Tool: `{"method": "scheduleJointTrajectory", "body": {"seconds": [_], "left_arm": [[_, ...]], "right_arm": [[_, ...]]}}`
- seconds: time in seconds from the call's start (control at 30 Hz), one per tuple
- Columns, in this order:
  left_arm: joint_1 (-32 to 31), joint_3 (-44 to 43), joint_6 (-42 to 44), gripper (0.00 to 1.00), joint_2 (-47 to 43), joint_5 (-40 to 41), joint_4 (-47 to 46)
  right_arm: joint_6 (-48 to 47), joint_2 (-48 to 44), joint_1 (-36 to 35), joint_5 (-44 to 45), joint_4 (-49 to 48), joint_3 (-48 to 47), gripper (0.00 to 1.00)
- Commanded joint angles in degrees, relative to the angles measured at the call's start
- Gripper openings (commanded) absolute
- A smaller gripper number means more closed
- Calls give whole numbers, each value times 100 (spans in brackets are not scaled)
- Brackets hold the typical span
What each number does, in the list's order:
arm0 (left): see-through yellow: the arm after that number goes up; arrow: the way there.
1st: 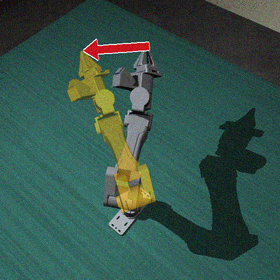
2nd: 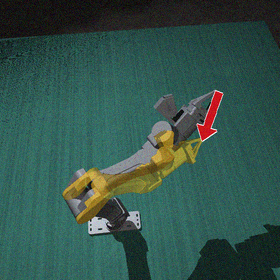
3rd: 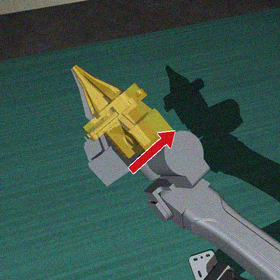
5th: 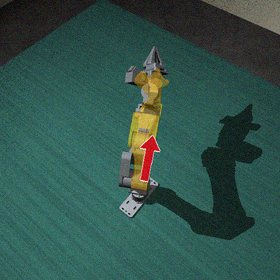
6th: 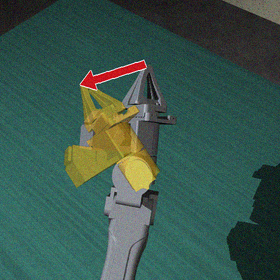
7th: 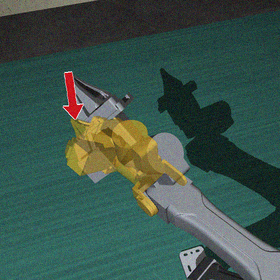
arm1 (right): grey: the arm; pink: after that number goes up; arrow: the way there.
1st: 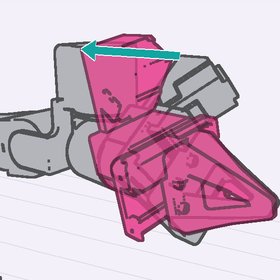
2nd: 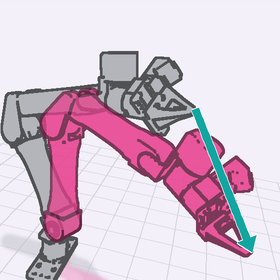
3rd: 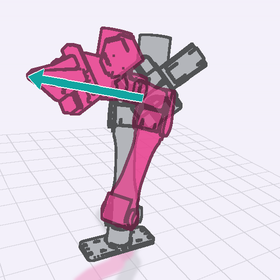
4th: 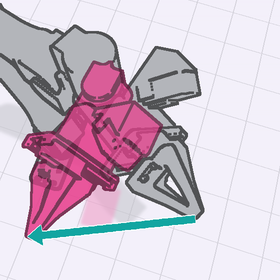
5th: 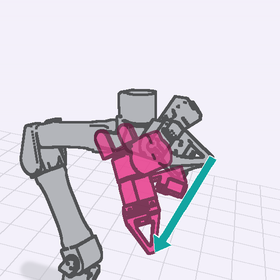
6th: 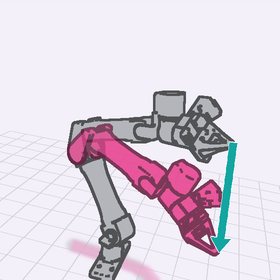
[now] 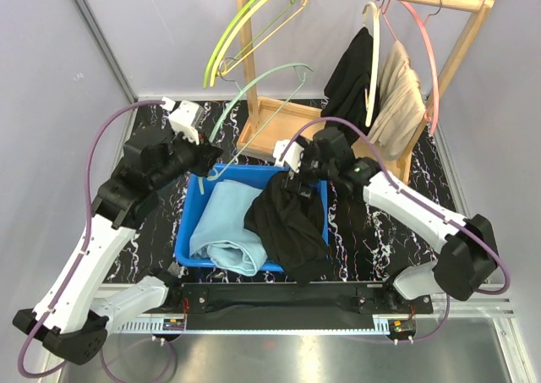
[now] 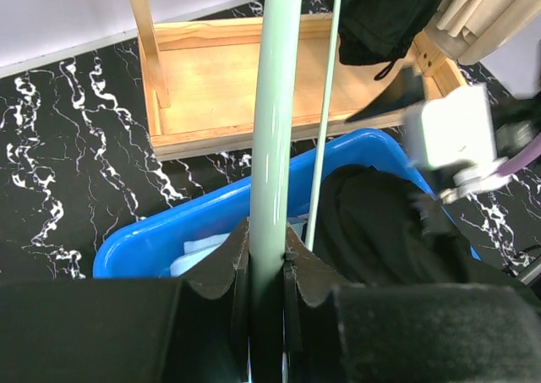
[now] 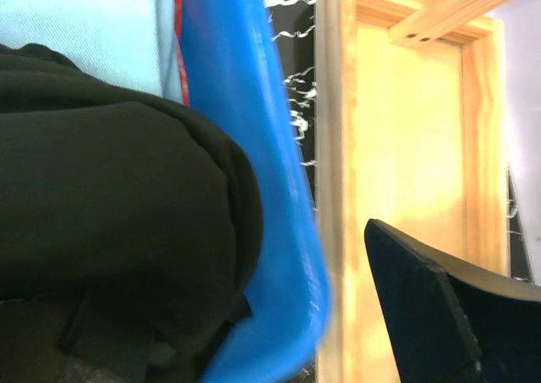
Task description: Remove the trousers from the hanger
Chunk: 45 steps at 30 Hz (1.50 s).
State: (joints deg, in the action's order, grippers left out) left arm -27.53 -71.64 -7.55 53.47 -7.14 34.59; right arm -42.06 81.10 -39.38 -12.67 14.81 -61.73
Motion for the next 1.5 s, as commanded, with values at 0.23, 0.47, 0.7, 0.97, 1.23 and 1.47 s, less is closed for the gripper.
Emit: {"method": "scheduleJointTrajectory", "body": {"seconds": [0.23,0.47,0.7,0.97,1.23,1.47], "left_arm": [[-7,-1141,131,0,865,37,-365],[-59,-1994,473,0,1709,361,-269],[-253,-3477,1185,0,2913,1328,-242],[-420,-4718,1555,0,4170,2066,-874],[-446,-5773,1423,0,5199,2111,-1568],[-438,-5959,1327,0,5612,2278,-1710]], "right_arm": [[-786,-630,360,-1228,2157,-1060,100],[-830,-1323,1010,-1914,2518,-455,100],[82,-2089,1704,-2398,1721,696,100],[953,-3160,3082,-2837,902,2129,100],[999,-3715,4059,-3251,373,2684,100],[823,-3882,4105,-3365,409,2719,100]]}}
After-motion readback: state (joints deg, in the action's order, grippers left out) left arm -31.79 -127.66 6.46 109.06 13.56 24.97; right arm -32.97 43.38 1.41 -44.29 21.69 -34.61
